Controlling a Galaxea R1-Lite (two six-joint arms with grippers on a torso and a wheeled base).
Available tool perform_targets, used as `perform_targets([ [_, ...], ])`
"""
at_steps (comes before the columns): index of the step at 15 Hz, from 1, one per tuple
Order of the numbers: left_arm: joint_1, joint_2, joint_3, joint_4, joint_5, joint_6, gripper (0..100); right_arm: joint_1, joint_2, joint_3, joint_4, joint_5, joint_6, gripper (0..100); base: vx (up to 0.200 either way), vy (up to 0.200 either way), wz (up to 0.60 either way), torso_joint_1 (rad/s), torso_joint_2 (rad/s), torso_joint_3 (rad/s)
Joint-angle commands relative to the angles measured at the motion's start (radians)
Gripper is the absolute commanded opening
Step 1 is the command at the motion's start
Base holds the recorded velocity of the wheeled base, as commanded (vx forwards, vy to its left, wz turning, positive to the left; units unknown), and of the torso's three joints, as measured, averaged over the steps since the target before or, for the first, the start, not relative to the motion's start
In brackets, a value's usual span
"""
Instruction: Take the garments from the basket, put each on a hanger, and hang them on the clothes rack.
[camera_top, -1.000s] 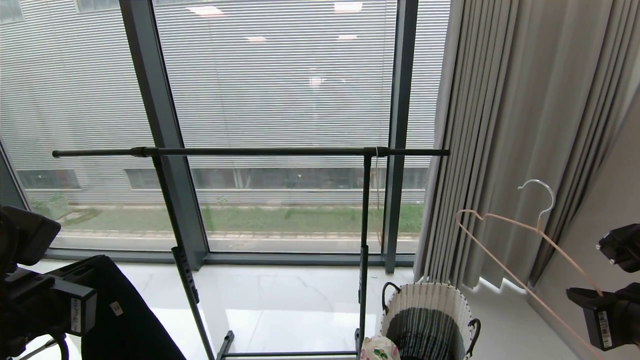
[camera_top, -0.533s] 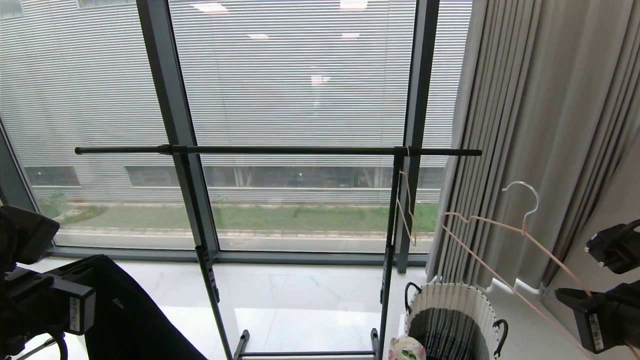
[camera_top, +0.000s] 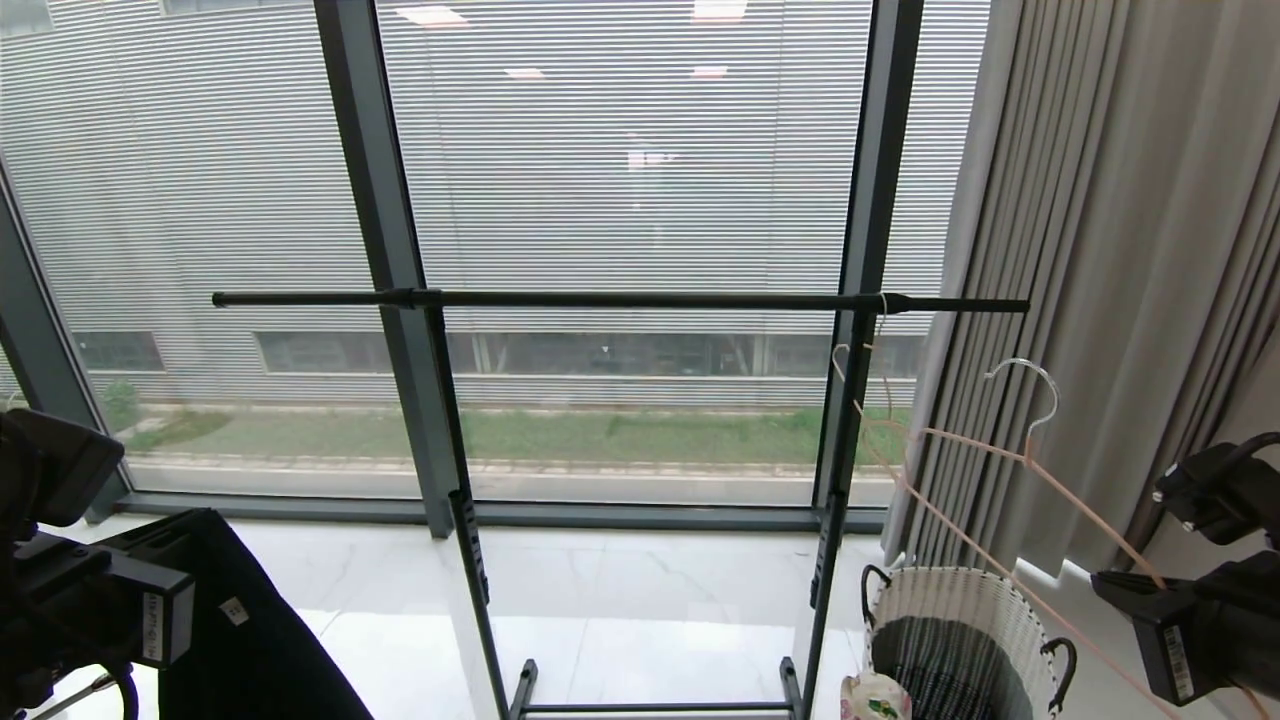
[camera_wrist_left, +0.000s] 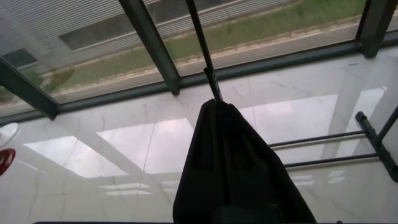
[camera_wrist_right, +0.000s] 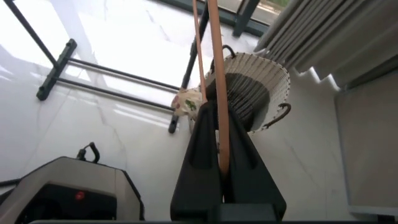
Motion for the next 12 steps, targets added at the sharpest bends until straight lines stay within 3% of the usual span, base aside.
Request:
perform_targets([
  [1, -0.007, 0.003, 0.0, -0.001, 0.0, -0.002, 0, 0.016, 0.015, -0.002, -0.001, 0.001, 0.001, 0, 0.0, 0.2, 0.0, 0.007, 0.0, -0.007],
  [5, -0.117, 0.055, -0.015, -0.01, -0.014, -0.009, 0, 0.042, 0.058, -0.015, -0.008, 0.07, 0.006, 0, 0.0, 0.0, 0.0, 0.0, 0.0, 0.0],
  [6, -0.203, 0.096, -0.047, -0.022, -0.049, -0.025, 0, 0.056, 0.077, -0.034, -0.008, 0.158, 0.004, 0, 0.0, 0.0, 0.0, 0.0, 0.0, 0.0],
  [9, -0.387, 0.25, -0.184, -0.022, -0.061, -0.125, 0, 0.099, 0.109, -0.054, -0.02, 0.261, 0.008, 0, 0.0, 0.0, 0.0, 0.0, 0.0, 0.0],
  [12, -0.45, 0.461, -0.329, -0.038, -0.01, -0.154, 0, 0.13, 0.103, -0.052, -0.079, 0.408, 0.008, 0, 0.0, 0.0, 0.0, 0.0, 0.0, 0.0],
])
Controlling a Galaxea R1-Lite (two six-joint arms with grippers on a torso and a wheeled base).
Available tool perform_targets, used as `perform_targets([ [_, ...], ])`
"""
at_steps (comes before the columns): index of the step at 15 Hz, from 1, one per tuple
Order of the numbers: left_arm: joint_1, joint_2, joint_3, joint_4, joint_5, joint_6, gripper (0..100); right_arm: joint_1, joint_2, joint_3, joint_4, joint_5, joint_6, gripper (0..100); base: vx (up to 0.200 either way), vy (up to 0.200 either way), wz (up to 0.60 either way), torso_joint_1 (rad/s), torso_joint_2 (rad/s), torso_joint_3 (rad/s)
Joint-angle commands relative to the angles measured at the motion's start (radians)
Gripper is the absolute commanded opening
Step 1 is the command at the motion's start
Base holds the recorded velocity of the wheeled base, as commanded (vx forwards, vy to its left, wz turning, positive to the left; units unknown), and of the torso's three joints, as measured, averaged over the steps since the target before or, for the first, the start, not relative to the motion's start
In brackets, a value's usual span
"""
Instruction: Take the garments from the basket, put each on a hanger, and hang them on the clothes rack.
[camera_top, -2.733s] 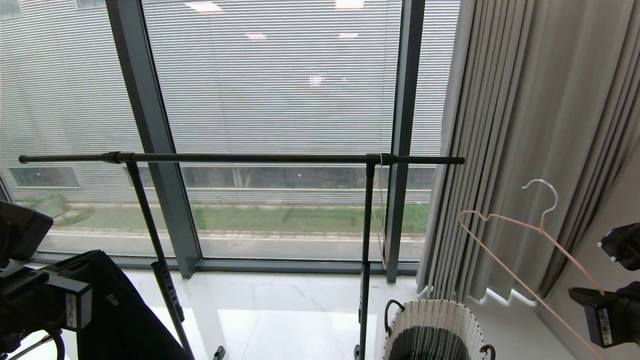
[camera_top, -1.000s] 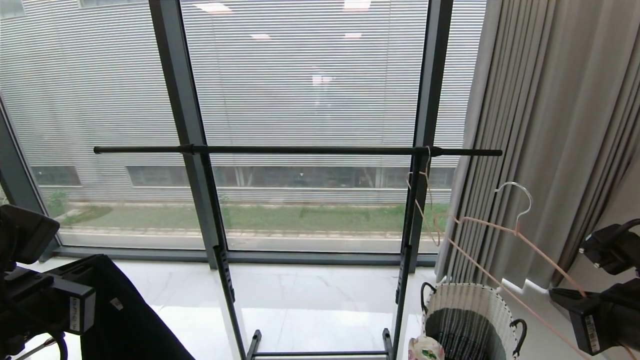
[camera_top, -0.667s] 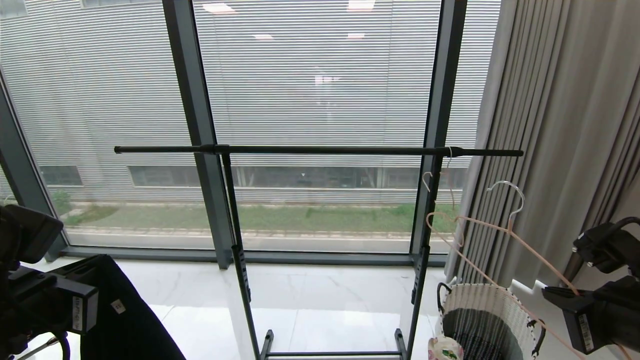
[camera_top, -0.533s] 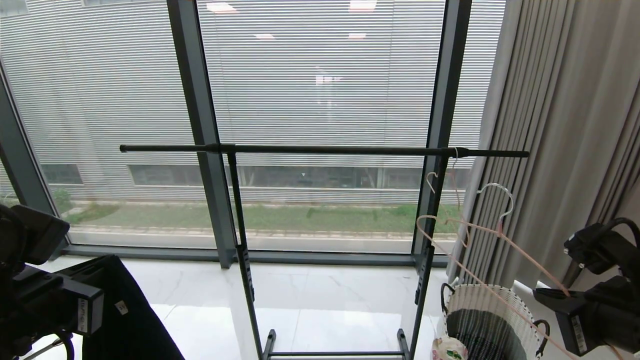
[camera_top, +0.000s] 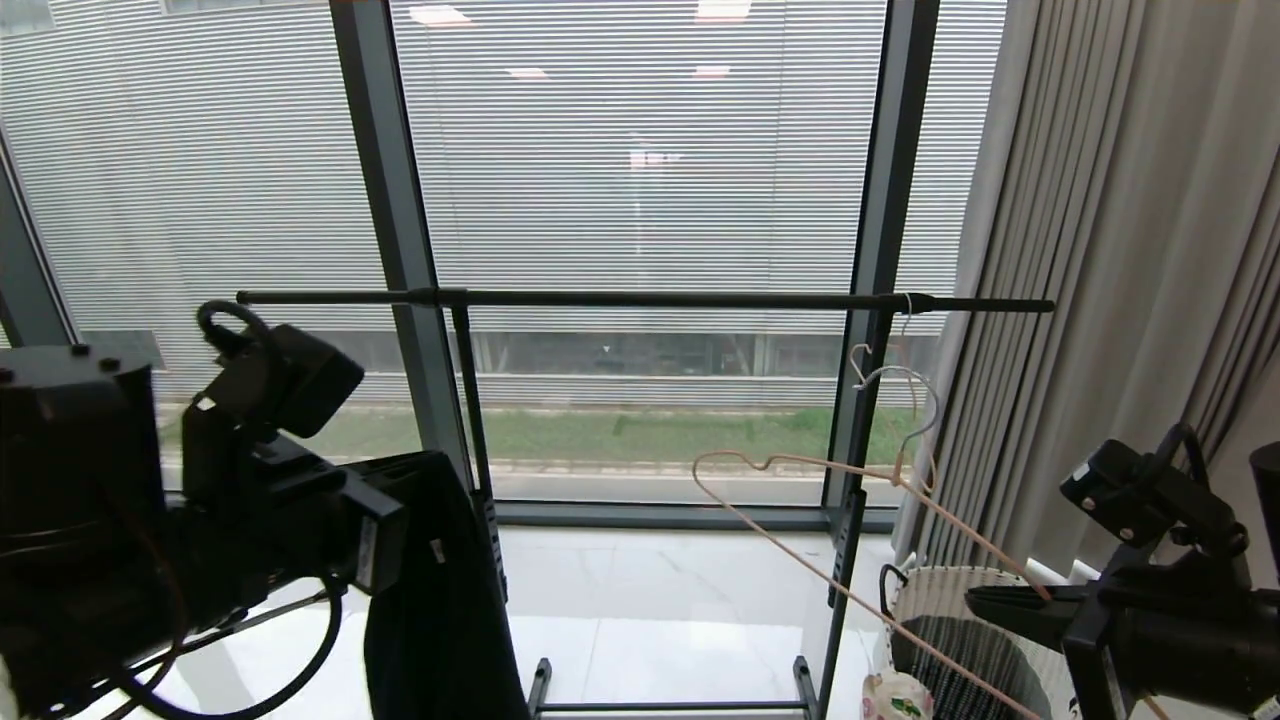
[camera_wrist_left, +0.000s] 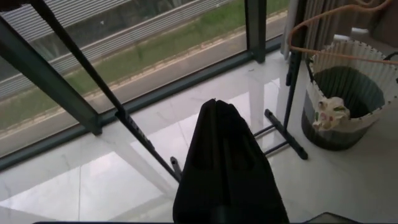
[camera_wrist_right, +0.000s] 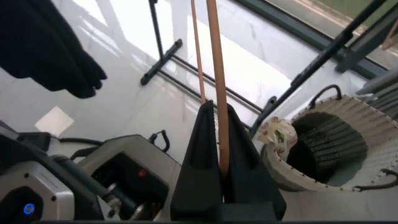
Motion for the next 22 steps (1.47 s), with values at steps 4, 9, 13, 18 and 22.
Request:
perform_targets([
  [4, -0.049, 0.333, -0.192, -0.019, 0.19, -0.02, 0, 0.084, -0.005, -0.003, -0.032, 0.089, 0.0, 0, 0.0, 0.0, 0.0, 0.0, 0.0, 0.0],
  [9, -0.049, 0.34, -0.193, -0.027, 0.19, -0.022, 0, 0.188, -0.006, -0.01, -0.044, 0.094, 0.001, 0, 0.0, 0.0, 0.0, 0.0, 0.0, 0.0],
  [13, -0.063, 0.35, -0.187, -0.113, 0.189, -0.02, 0, 0.236, 0.021, -0.011, -0.047, 0.092, 0.004, 0, 0.0, 0.0, 0.0, 0.0, 0.0, 0.0],
  [18, -0.106, 0.321, -0.187, -0.113, 0.187, -0.02, 0, 0.225, 0.079, -0.052, -0.104, 0.086, 0.055, 0, 0.0, 0.0, 0.0, 0.0, 0.0, 0.0],
  [22, -0.123, 0.291, -0.17, -0.113, 0.15, -0.018, 0, 0.225, 0.102, -0.074, -0.131, 0.086, 0.063, 0, 0.0, 0.0, 0.0, 0.0, 0.0, 0.0],
])
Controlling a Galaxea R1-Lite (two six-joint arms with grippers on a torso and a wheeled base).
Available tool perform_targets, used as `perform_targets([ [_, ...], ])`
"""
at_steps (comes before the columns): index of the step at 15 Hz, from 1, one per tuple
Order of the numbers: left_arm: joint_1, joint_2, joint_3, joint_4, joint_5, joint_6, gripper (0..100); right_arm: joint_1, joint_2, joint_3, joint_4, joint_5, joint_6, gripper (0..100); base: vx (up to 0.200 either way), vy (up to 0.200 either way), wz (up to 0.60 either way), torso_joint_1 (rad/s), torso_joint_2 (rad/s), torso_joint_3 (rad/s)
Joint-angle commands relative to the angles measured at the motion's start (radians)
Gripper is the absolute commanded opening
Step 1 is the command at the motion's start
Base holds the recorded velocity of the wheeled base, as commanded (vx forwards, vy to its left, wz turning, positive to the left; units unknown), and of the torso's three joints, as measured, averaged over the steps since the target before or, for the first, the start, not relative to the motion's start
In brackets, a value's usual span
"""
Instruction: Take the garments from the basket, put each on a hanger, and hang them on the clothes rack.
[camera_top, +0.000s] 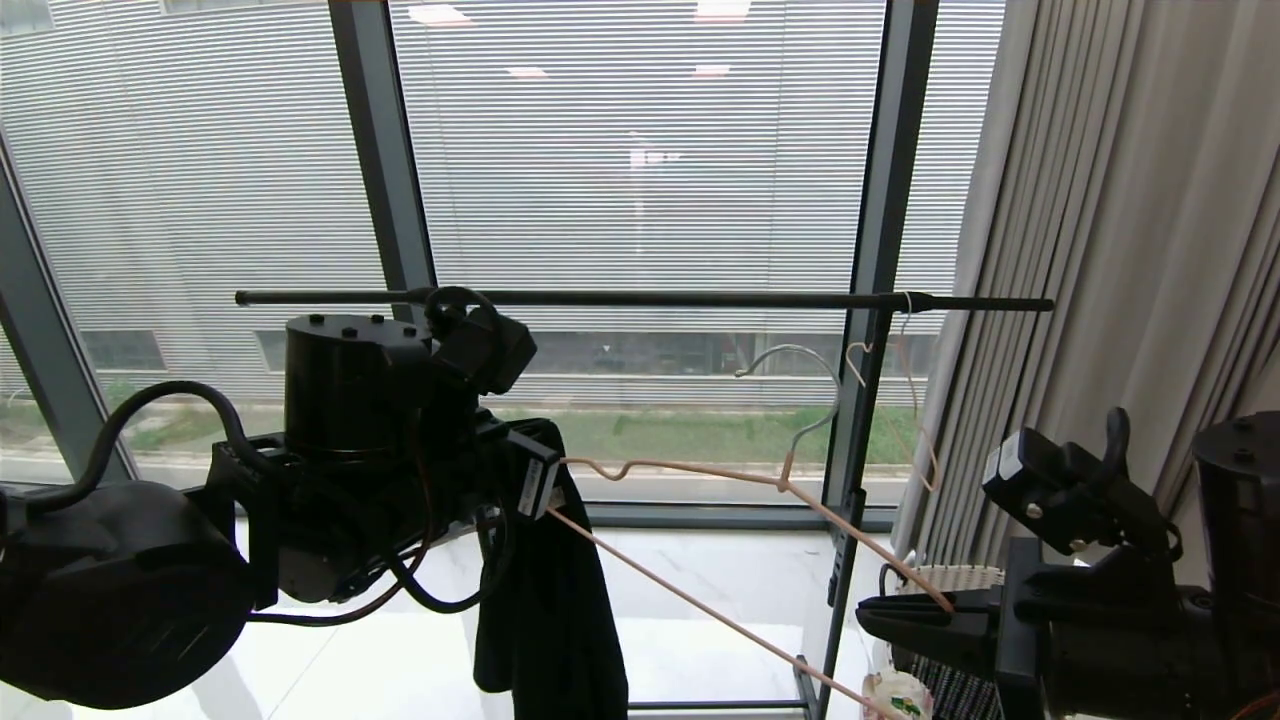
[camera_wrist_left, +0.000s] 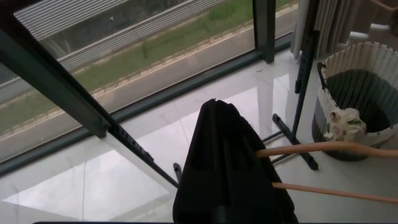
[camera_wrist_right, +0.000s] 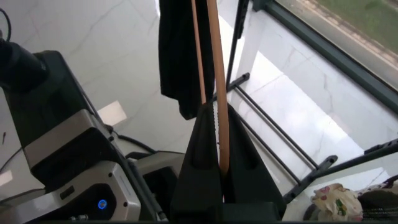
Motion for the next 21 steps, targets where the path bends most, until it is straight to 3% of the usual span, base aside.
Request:
perform_targets([
  [1, -0.009, -0.03, 0.02, -0.001, -0.007, 0.001, 0, 0.001, 0.012, -0.007, -0.001, -0.001, 0.0, 0, 0.0, 0.0, 0.0, 0.0, 0.0, 0.0],
  [8, -0.018, -0.059, 0.031, -0.002, -0.001, -0.008, 0, 0.001, 0.01, -0.005, -0.03, -0.041, 0.072, 0, 0.0, 0.0, 0.0, 0.0, 0.0, 0.0],
  [11, -0.093, -0.068, 0.024, -0.004, 0.005, -0.079, 0, 0.007, 0.025, -0.01, -0.04, -0.041, 0.075, 0, 0.0, 0.0, 0.0, 0.0, 0.0, 0.0],
  [17, -0.21, -0.088, 0.012, -0.002, 0.017, -0.128, 0, 0.022, 0.097, -0.028, -0.11, -0.064, 0.089, 0, 0.0, 0.0, 0.0, 0.0, 0.0, 0.0],
  [21, -0.248, -0.119, 0.0, -0.002, 0.017, -0.135, 0, 0.086, 0.17, -0.069, -0.121, -0.082, 0.118, 0, 0.0, 0.0, 0.0, 0.0, 0.0, 0.0],
])
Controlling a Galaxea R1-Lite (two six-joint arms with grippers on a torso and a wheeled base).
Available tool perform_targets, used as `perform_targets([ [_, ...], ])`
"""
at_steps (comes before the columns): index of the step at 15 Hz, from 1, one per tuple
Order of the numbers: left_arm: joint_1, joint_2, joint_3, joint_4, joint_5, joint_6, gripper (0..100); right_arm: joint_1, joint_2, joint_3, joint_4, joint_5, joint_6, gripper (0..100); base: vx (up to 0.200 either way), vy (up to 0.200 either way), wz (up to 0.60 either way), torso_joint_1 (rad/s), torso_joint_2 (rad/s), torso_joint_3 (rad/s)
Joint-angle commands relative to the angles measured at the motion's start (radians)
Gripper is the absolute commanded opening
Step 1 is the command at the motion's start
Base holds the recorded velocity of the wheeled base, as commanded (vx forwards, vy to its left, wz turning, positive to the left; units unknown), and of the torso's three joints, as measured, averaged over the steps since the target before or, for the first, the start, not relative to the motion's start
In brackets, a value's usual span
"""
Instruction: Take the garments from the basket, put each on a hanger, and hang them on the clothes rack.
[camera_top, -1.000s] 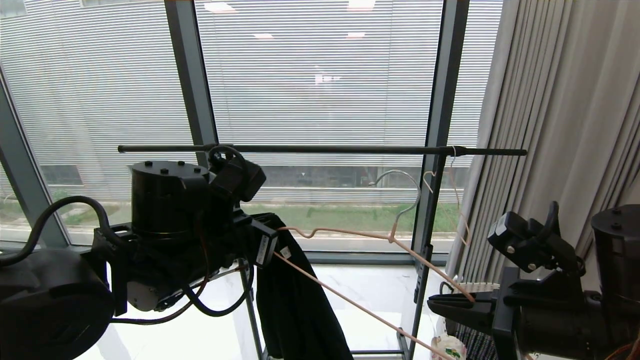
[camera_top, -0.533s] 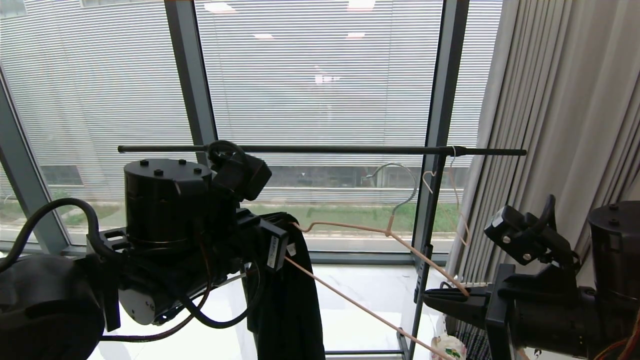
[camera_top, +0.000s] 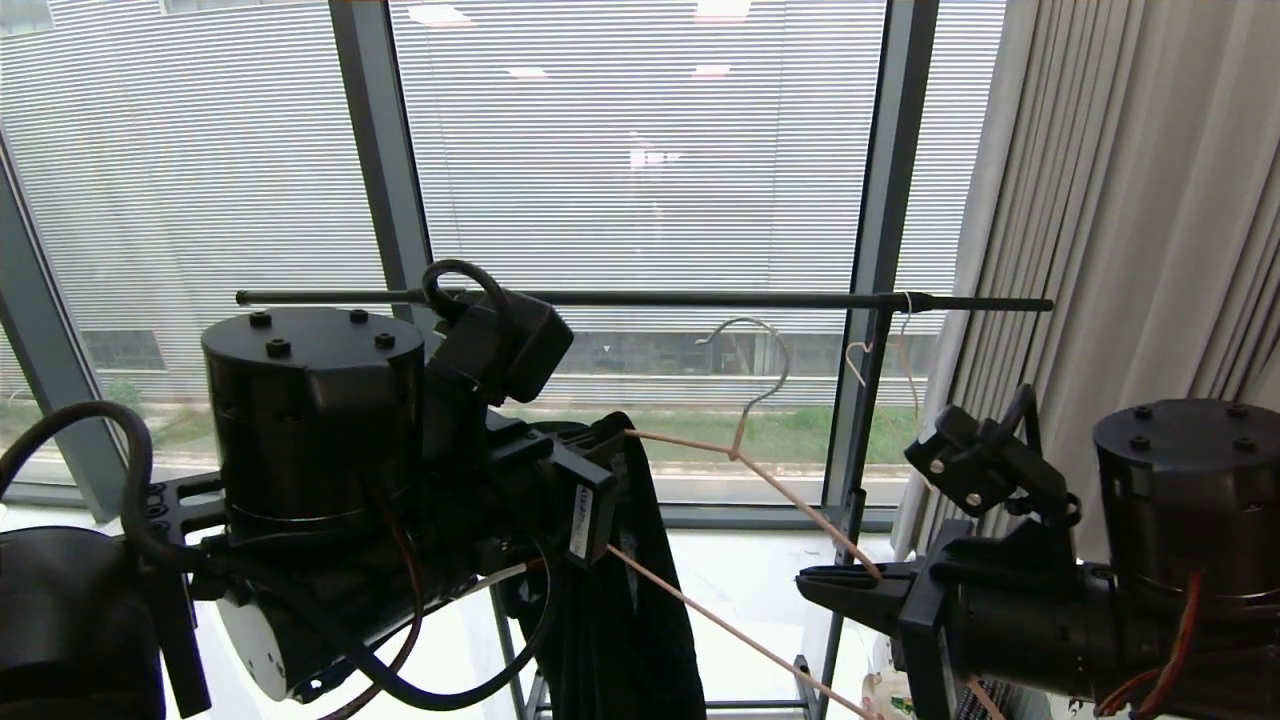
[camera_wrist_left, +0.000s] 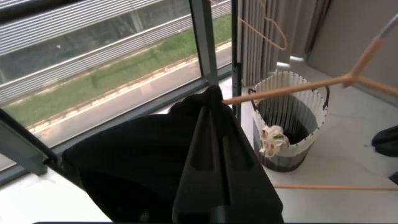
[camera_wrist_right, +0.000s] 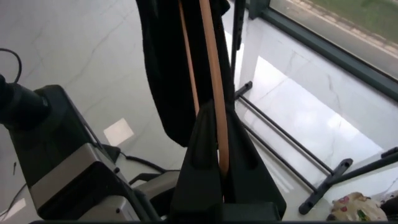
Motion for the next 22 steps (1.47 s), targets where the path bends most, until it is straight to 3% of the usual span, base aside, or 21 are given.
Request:
perform_targets([
  [1, -0.017, -0.02, -0.003, 0.001, 0.001, 0.0, 0, 0.034, 0.062, -0.03, -0.005, 0.001, 0.003, 0, 0.0, 0.0, 0.0, 0.0, 0.0, 0.0],
  [5, -0.046, -0.038, -0.004, 0.001, 0.001, 0.0, 0, 0.061, 0.15, -0.118, -0.017, -0.004, 0.004, 0, 0.0, 0.0, 0.0, 0.0, 0.0, 0.0],
  [9, -0.052, -0.045, 0.0, 0.002, 0.001, 0.002, 0, 0.075, 0.216, -0.17, -0.017, -0.076, 0.013, 0, 0.0, 0.0, 0.0, 0.0, 0.0, 0.0],
  [13, -0.032, -0.052, 0.032, 0.004, 0.004, 0.008, 0, 0.077, 0.218, -0.176, -0.02, -0.171, 0.027, 0, 0.0, 0.0, 0.0, 0.0, 0.0, 0.0],
  [16, 0.043, -0.049, 0.077, 0.004, 0.081, 0.083, 0, 0.081, 0.215, -0.168, -0.083, -0.223, 0.041, 0, 0.0, 0.0, 0.0, 0.0, 0.0, 0.0],
  [21, 0.029, -0.054, 0.072, 0.002, 0.082, 0.091, 0, 0.123, 0.227, -0.17, -0.129, -0.312, 0.044, 0, 0.0, 0.0, 0.0, 0.0, 0.0, 0.0],
  [22, 0.027, -0.055, 0.074, 0.004, 0.082, 0.091, 100, 0.124, 0.229, -0.17, -0.142, -0.321, 0.043, 0, 0.0, 0.0, 0.0, 0.0, 0.0, 0.0],
])
